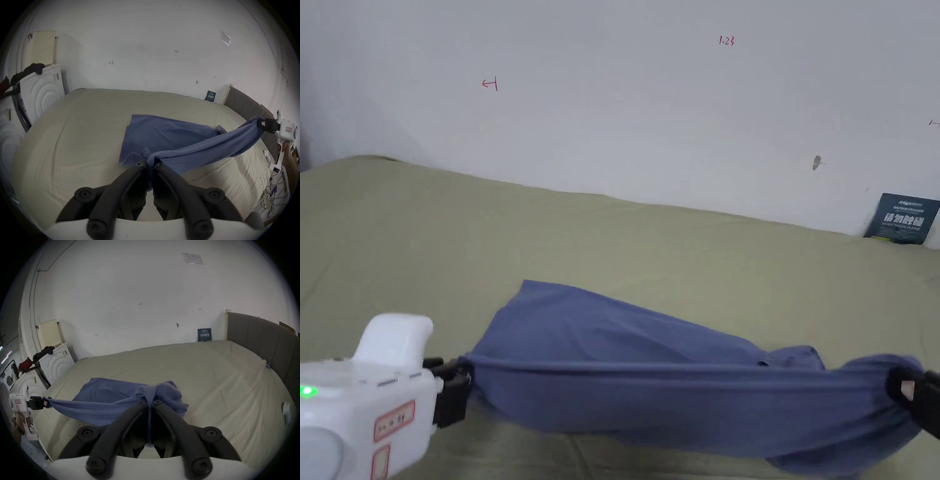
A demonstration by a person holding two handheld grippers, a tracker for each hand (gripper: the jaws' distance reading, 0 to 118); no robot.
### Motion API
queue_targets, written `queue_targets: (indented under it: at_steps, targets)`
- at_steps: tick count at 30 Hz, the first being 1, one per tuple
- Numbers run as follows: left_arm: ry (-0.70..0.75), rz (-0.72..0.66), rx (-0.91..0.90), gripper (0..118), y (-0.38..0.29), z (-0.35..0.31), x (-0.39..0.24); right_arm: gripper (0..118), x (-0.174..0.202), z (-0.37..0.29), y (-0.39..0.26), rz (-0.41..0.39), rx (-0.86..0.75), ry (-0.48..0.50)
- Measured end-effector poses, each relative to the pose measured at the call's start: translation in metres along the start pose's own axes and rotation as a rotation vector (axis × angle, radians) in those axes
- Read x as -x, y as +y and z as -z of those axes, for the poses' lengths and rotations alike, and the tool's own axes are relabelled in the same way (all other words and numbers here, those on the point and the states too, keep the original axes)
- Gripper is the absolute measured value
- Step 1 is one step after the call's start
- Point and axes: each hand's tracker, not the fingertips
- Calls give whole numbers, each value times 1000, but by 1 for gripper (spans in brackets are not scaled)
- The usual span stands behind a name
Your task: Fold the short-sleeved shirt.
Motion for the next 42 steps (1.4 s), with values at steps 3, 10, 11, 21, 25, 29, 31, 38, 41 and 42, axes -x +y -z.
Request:
queue_targets:
  at_steps: [3,10,11,21,25,29,31,38,41,42]
  targets:
    - [-5,-15,30,5,-24,-14,0,2,0,-18,-23,19,14,-21]
    - [-18,49,152,5,-67,-42,-4,2,-9,-46,-66,61,57,-55]
    - [-21,63,148,5,-72,-46,-6,2,-10,-51,-71,65,63,-58]
    - [-34,31,203,5,-110,-64,3,2,-7,-97,-121,20,124,-61]
    - [-39,60,216,5,-120,-74,6,2,-6,-111,-141,19,160,-67]
    - [-34,42,237,5,-133,-81,11,3,-3,-120,-156,13,193,-45]
    - [-17,47,238,17,-134,-82,9,10,2,-122,-160,-19,216,-46]
    - [6,-49,81,118,-133,-115,12,99,10,-149,-156,22,162,46]
    - [-12,-122,37,110,-127,-133,7,97,19,-163,-151,21,140,0]
    - [15,-150,40,73,-123,-132,4,76,22,-167,-148,12,148,8]
